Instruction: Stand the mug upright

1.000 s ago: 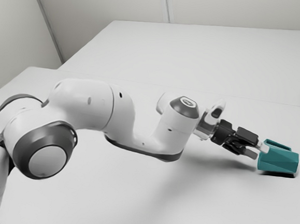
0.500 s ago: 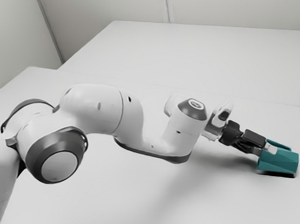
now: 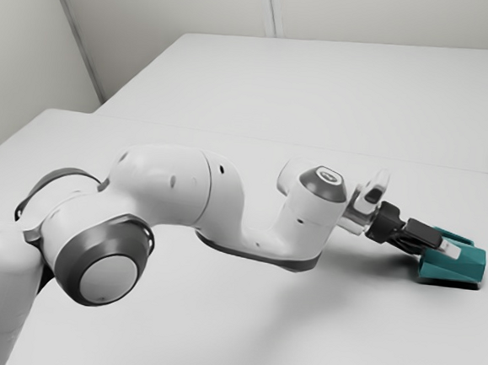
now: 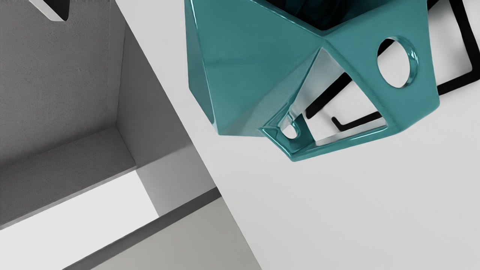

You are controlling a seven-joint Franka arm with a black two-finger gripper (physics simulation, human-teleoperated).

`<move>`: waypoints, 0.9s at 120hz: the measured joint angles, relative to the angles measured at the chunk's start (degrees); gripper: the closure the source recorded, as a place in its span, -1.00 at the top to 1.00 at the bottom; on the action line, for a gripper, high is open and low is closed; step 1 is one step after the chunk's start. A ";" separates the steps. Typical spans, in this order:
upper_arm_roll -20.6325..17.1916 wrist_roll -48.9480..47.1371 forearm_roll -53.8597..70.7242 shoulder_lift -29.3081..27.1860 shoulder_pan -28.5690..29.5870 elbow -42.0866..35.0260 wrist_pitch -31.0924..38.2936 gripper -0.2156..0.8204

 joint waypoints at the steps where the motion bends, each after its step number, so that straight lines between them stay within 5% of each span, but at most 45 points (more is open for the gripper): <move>1: 0.00 0.02 0.00 0.01 0.00 0.01 0.00 0.51; 84: 0.33 0.79 0.06 0.42 -0.03 0.07 0.01 -0.66; 108: 0.56 0.86 0.26 0.40 -0.09 0.46 0.04 -0.85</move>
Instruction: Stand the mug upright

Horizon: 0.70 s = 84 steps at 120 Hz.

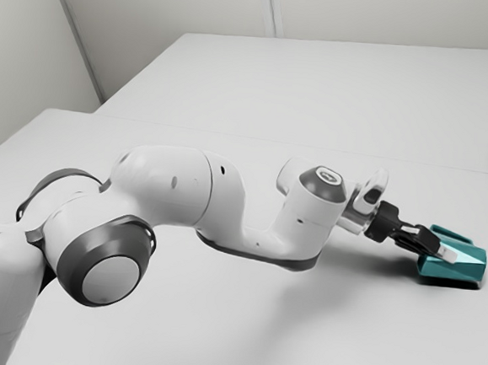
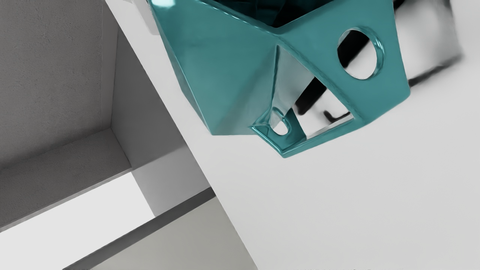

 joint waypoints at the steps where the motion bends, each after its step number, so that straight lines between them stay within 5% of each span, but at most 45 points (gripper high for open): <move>1: 0.01 0.00 0.02 -0.01 -0.01 0.02 0.00 -0.85; 36: 0.07 -0.05 1.46 -3.47 -0.22 -0.69 1.92 -0.92; 84: -2.92 -4.07 17.12 -17.72 7.75 -13.66 2.70 -0.93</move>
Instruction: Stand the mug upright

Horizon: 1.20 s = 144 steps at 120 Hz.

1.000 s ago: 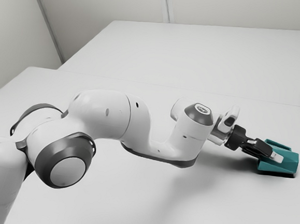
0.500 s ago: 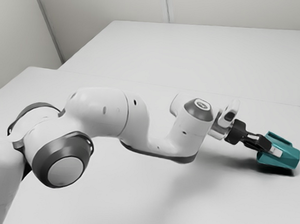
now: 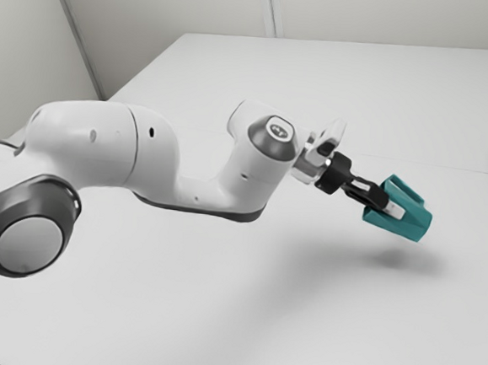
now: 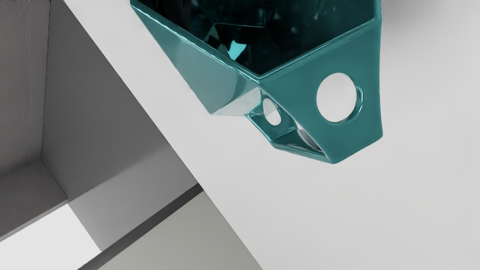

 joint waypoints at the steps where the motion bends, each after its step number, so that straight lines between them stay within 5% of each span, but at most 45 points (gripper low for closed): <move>1: -0.02 -0.16 0.56 -0.26 0.17 -0.15 0.00 -0.93; 77: -0.72 -21.94 46.91 -15.62 11.67 -8.97 -8.78 -0.93; 144: -0.74 -35.49 63.01 -23.97 18.54 -20.11 -13.09 -0.93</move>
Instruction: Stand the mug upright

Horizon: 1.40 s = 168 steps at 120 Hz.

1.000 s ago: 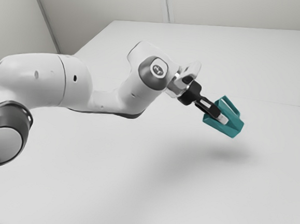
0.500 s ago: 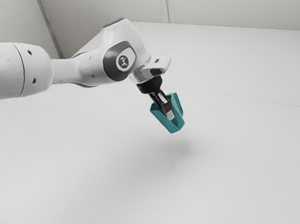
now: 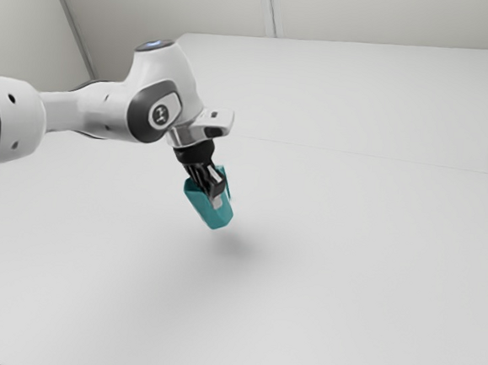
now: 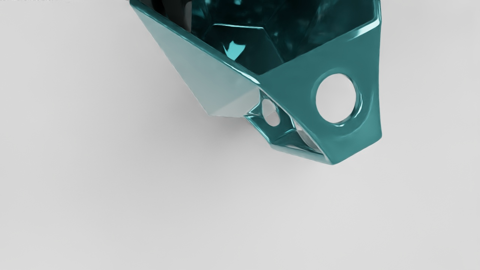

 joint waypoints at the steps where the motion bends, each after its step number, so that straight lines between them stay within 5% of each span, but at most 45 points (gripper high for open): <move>1: 0.00 -0.15 0.23 -0.08 0.07 -0.10 -0.02 -0.93; 168: -0.85 -25.27 17.29 -8.48 0.38 -18.28 9.35 -0.93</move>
